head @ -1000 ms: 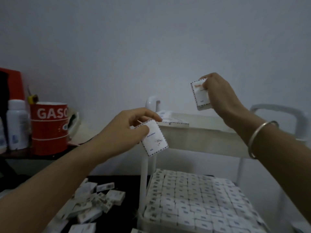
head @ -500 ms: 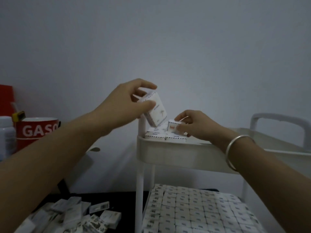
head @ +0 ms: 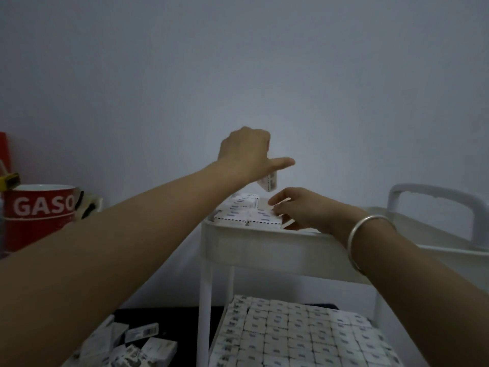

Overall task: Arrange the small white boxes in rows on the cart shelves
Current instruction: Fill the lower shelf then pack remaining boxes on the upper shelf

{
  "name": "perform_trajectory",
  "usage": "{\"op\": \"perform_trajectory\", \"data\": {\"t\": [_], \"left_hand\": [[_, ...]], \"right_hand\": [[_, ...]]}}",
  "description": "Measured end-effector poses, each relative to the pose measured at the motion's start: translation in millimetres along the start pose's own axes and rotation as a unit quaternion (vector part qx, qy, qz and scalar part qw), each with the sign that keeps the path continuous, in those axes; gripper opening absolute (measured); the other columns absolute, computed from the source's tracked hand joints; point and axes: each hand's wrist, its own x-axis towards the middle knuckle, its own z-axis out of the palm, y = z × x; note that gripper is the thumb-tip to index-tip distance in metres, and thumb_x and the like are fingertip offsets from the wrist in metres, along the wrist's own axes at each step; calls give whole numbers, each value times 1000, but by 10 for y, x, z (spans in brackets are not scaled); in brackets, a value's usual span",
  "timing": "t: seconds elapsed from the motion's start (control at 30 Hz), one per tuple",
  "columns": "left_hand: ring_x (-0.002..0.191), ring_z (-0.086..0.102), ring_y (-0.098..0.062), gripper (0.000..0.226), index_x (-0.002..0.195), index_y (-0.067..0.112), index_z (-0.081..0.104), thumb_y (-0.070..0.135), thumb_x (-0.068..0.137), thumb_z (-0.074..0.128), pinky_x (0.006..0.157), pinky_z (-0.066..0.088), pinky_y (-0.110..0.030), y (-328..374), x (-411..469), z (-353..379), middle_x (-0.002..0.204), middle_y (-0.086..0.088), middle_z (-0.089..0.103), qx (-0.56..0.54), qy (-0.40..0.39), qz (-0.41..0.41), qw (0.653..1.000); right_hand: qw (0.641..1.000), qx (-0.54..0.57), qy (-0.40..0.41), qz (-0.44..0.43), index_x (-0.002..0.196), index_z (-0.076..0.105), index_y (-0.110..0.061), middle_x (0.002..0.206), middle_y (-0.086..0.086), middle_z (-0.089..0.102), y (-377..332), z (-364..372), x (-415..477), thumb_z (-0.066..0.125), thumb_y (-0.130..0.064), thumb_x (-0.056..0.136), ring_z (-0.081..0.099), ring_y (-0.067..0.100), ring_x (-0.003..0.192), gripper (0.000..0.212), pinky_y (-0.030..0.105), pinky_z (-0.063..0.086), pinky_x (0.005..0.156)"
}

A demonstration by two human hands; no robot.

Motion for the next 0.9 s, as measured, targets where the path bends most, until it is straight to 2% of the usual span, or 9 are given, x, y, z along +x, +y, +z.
{"op": "perform_trajectory", "data": {"t": [0.17,0.23,0.33,0.47,0.6,0.67,0.73,0.8,0.9], "left_hand": [[53,43,-15,71,58,15,42,84,77,39,53,31,-28,21,63,265,61,-1,49,154,-41,24,987],[51,41,-14,71,57,16,41,84,79,35,52,28,-28,39,69,313,58,0,47,197,-44,42,979],[48,39,-13,73,54,16,42,83,81,30,49,22,-26,91,96,324,55,1,45,237,-24,88,967],[50,40,-14,75,55,15,43,83,82,25,50,22,-27,145,105,354,55,0,45,235,-37,92,967],[51,39,-15,72,55,16,43,76,88,23,50,20,-27,175,80,385,57,0,45,235,-46,92,966],[51,38,-15,70,56,15,42,73,91,23,50,19,-28,174,57,376,58,0,44,255,-54,106,960],[53,38,-15,70,58,14,42,73,91,23,55,24,-30,145,37,369,60,-1,44,265,-74,104,956],[54,38,-16,70,60,14,42,74,90,22,60,27,-33,101,12,350,62,-1,45,265,-96,89,955],[56,41,-15,70,60,15,45,72,91,19,62,29,-33,20,-48,311,63,-1,48,224,-118,57,966]], "right_hand": [[999,23,-19,37,131,45,-12,65,-7,72,15,-52,-5,49,-5,95,68,2,57,37,17,47,47],[998,34,-17,43,137,38,-14,74,-5,73,15,-54,-1,53,-7,94,69,3,59,46,20,52,54],[999,27,-18,30,126,44,-16,87,-2,70,-8,-31,-6,56,-10,93,68,5,61,35,21,54,58],[999,34,-3,18,115,46,-18,89,-1,69,-7,-25,-20,58,-13,94,69,6,59,24,19,53,53],[997,76,6,19,115,48,-14,107,8,64,4,-18,-3,51,-1,94,69,9,55,24,15,48,45],[999,44,-11,18,102,53,-17,100,2,65,8,-18,-1,42,2,94,69,8,55,22,14,46,43],[1000,11,-22,13,89,54,-19,88,-5,64,13,-27,2,34,6,93,67,4,52,33,13,43,41],[999,-16,-25,17,91,56,-17,84,-6,64,19,-40,12,30,10,91,65,2,52,37,14,44,43],[995,-87,-39,32,112,57,-18,86,-11,63,4,-41,6,32,7,91,62,1,65,41,11,46,49]]}}
